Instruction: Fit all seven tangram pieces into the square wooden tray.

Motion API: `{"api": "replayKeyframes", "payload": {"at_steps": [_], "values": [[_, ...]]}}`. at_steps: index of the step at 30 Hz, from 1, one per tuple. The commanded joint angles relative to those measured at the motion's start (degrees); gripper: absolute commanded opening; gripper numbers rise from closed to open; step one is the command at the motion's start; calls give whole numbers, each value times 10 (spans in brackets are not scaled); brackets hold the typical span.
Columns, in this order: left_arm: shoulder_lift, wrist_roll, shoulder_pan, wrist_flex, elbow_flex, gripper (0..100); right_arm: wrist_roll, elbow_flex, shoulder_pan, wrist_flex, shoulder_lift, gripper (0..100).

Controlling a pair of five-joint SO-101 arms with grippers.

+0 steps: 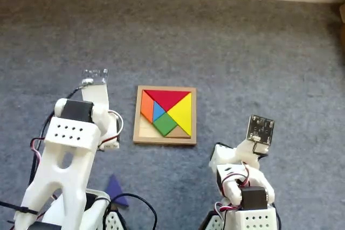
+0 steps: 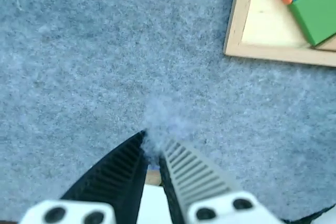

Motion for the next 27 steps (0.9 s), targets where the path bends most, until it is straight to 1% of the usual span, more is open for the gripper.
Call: {"api": "replayKeyframes", "payload": {"at_steps": [1, 6, 7, 10, 14, 16, 20, 22, 27], "values": [[-5, -40, 59, 72, 0, 5, 3, 90, 7, -15, -8, 8], [-3, -39, 97, 71, 6, 5, 3, 90, 7, -15, -8, 8], [-3, -39, 105, 61, 14, 5, 3, 90, 7, -15, -8, 8], [-4, -39, 123, -6, 60, 5, 3, 90, 7, -15, -8, 8], [-10, -39, 120, -120, 156, 5, 3, 90, 7, -15, -8, 8], [-10, -38, 95, -159, 175, 5, 3, 90, 7, -15, -8, 8], [-10, -27, 19, -207, 176, 5, 3, 90, 7, -15, -8, 8], [-10, -27, -7, -229, 179, 5, 3, 90, 7, -15, -8, 8], [-33, -26, -36, -246, 181, 5, 3, 90, 7, -15, -8, 8]]}}
